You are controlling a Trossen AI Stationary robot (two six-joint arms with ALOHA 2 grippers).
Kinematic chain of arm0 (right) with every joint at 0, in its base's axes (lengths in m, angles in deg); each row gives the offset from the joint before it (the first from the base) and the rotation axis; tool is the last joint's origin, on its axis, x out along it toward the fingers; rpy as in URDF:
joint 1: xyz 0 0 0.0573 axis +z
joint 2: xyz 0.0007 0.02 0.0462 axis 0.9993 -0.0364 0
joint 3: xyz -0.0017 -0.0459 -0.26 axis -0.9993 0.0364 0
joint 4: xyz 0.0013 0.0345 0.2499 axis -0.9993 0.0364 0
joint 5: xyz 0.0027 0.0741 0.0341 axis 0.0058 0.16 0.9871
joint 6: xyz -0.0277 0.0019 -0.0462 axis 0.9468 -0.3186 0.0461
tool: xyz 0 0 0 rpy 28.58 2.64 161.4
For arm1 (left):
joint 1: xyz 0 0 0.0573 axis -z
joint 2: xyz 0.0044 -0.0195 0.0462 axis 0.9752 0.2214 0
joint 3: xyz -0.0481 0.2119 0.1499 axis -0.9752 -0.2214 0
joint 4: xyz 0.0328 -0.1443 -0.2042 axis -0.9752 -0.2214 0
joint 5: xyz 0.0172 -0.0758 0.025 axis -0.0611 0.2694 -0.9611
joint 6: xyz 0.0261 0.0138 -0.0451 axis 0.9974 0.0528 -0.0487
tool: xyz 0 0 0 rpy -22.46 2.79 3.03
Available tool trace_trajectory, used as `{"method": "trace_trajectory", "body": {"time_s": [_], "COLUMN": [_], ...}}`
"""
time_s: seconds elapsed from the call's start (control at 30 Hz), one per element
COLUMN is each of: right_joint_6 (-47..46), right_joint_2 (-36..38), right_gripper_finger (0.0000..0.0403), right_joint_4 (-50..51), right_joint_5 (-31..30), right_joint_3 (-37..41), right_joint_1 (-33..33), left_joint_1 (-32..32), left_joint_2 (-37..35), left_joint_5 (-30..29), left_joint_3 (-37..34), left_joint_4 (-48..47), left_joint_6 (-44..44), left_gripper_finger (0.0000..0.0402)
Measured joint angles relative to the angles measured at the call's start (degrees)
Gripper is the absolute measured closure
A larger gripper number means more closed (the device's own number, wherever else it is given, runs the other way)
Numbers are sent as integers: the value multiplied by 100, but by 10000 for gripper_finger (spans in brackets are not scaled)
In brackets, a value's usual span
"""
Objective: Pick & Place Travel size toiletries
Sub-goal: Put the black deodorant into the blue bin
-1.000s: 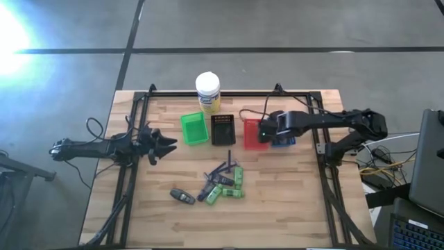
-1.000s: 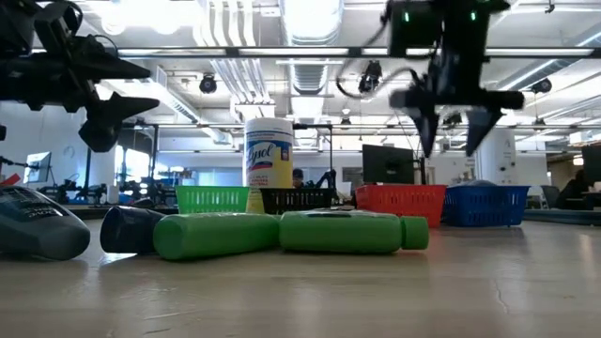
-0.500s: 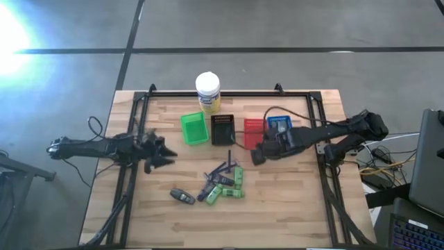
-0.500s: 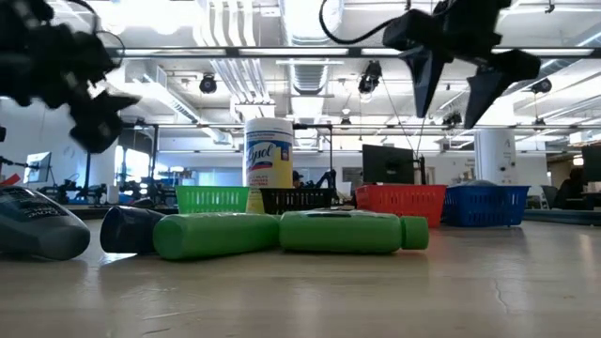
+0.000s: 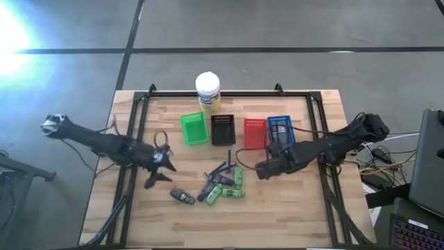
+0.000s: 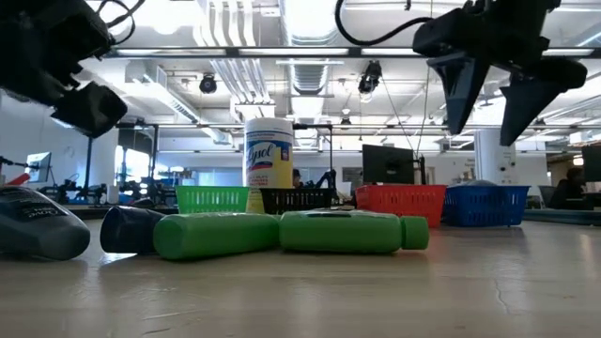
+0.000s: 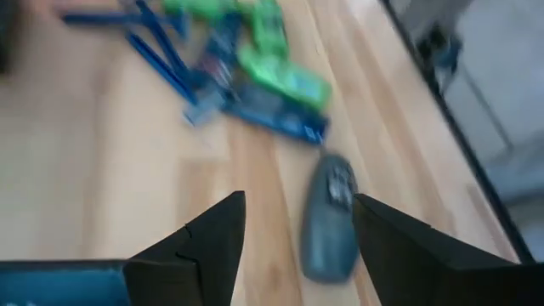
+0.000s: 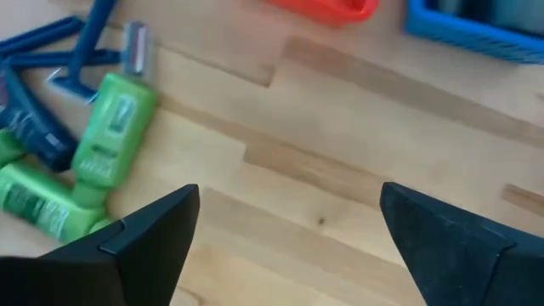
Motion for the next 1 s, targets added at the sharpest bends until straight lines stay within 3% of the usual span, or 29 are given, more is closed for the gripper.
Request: {"method": "trace_trajectory", "body": {"time_s": [0.17,0.3,0.57,0.7,1.0], "right_joint_6": [123,225,579,595,594], "right_joint_2": [0,0,0,0,0], "right_gripper_finger": [35,35,35,35,35], "right_joint_4": [-411,-427,-431,-431,-431], "right_joint_5": [-186,-419,-426,-424,-421], "right_joint_3": [111,116,103,105,105], "right_joint_1": [207,284,282,282,282], "left_joint_1": [876,1257,1294,1313,1320], "left_joint_2": [1014,1638,2561,2940,3709], "left_joint_5": [-324,-762,-602,-384,-497], "left_joint_3": [386,630,831,888,993], "left_joint_4": [-468,-329,-187,257,651], "left_joint_6": [39,153,343,389,302], "left_gripper_finger": [151,119,79,76,83]}}
